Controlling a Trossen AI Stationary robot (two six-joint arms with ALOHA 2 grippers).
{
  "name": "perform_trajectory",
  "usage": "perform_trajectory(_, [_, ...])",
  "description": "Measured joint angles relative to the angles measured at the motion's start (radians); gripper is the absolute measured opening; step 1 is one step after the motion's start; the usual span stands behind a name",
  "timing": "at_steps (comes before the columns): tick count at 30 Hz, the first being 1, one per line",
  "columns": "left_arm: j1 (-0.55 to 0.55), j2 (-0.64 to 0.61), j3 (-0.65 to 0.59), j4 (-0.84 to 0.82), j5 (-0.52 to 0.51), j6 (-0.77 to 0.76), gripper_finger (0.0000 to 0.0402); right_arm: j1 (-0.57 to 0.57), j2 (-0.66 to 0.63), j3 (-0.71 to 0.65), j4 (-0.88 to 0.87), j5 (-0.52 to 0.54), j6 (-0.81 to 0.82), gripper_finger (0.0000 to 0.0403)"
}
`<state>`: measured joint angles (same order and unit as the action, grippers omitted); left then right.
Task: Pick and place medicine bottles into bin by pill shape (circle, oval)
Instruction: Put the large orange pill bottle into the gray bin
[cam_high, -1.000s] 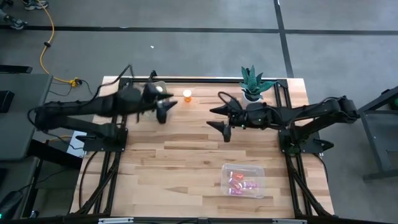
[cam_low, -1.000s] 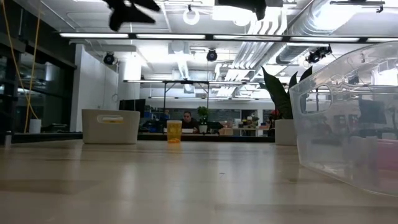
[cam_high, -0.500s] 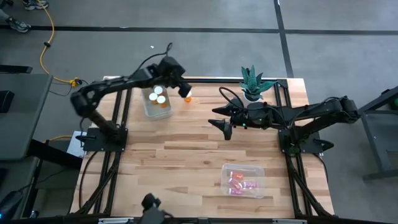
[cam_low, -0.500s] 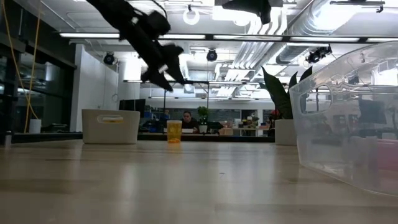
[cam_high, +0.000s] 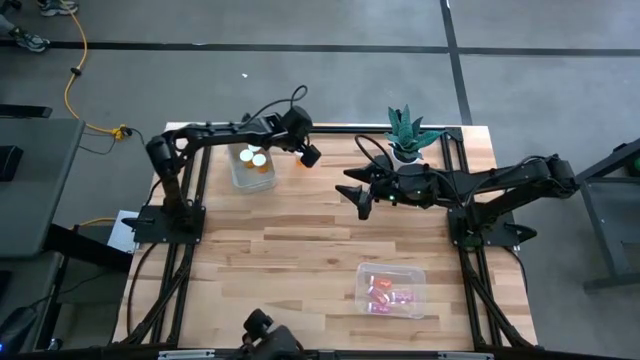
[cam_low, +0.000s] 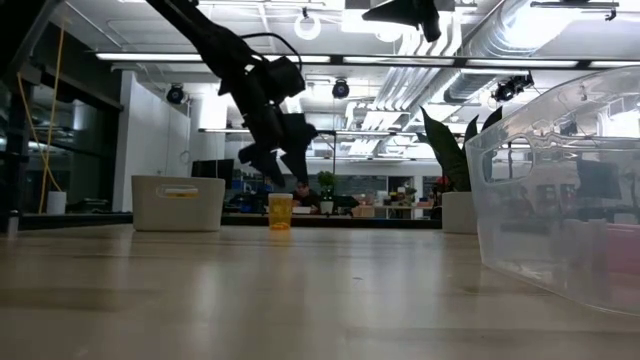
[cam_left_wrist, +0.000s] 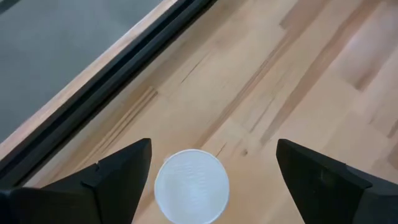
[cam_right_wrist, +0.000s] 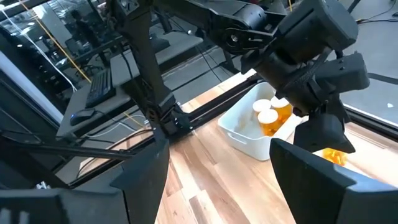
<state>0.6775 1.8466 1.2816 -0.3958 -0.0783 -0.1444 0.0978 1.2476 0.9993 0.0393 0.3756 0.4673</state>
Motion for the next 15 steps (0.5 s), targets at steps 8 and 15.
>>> perform_trajectory(8, [-0.003, 0.03, 0.0, -0.004, -0.047, -0.029, 0.0335, 0.0, 0.0, 0.0, -0.022, 0.001, 0.003, 0.0271])
perform_trajectory(15, [-0.005, 0.085, 0.0, -0.048, -0.032, -0.074, 0.0334, 0.0, 0.0, 0.0, -0.037, 0.002, 0.002, 0.0271])
